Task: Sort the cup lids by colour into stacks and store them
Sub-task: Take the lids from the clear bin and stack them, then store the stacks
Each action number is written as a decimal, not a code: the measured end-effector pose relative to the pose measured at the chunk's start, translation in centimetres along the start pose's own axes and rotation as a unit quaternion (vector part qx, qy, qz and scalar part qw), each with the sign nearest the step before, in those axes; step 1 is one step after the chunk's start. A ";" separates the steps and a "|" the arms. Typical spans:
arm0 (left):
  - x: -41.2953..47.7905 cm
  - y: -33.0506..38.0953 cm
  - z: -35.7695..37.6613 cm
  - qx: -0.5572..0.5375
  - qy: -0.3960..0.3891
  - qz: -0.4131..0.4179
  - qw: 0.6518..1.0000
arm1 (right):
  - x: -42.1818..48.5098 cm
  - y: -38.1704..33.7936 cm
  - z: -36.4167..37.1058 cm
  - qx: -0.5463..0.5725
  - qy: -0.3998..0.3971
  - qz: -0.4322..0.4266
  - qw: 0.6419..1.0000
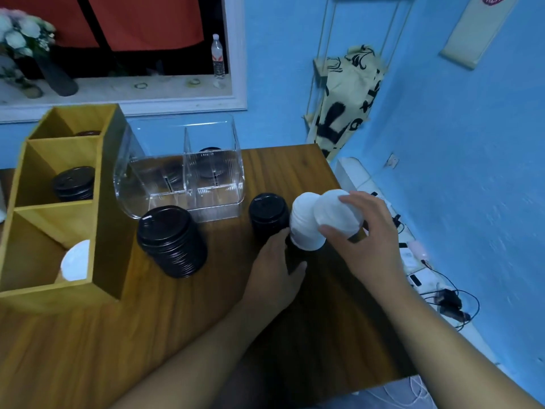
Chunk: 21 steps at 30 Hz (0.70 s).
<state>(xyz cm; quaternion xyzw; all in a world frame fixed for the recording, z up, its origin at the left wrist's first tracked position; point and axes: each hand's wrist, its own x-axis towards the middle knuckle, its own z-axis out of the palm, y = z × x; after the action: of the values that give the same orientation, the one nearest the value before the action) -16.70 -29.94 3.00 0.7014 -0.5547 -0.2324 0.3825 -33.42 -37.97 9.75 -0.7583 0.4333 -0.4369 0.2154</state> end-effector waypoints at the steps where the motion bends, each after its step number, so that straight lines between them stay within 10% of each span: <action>1: 0.3 0.0 0.5 0.003 0.004 -0.008 1.000 | 0.7 0.4 0.3 -0.004 0.000 -0.004 1.000; 21: 3.9 0.8 3.8 0.047 0.085 0.013 0.995 | 3.0 4.7 4.5 -0.141 -0.115 -0.132 0.974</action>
<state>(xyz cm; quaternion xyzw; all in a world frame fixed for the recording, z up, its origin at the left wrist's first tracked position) -18.96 -34.79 1.80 0.7283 -0.5400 -0.1403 0.3978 -31.07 -43.26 5.51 -0.8768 0.3587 -0.3060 0.0949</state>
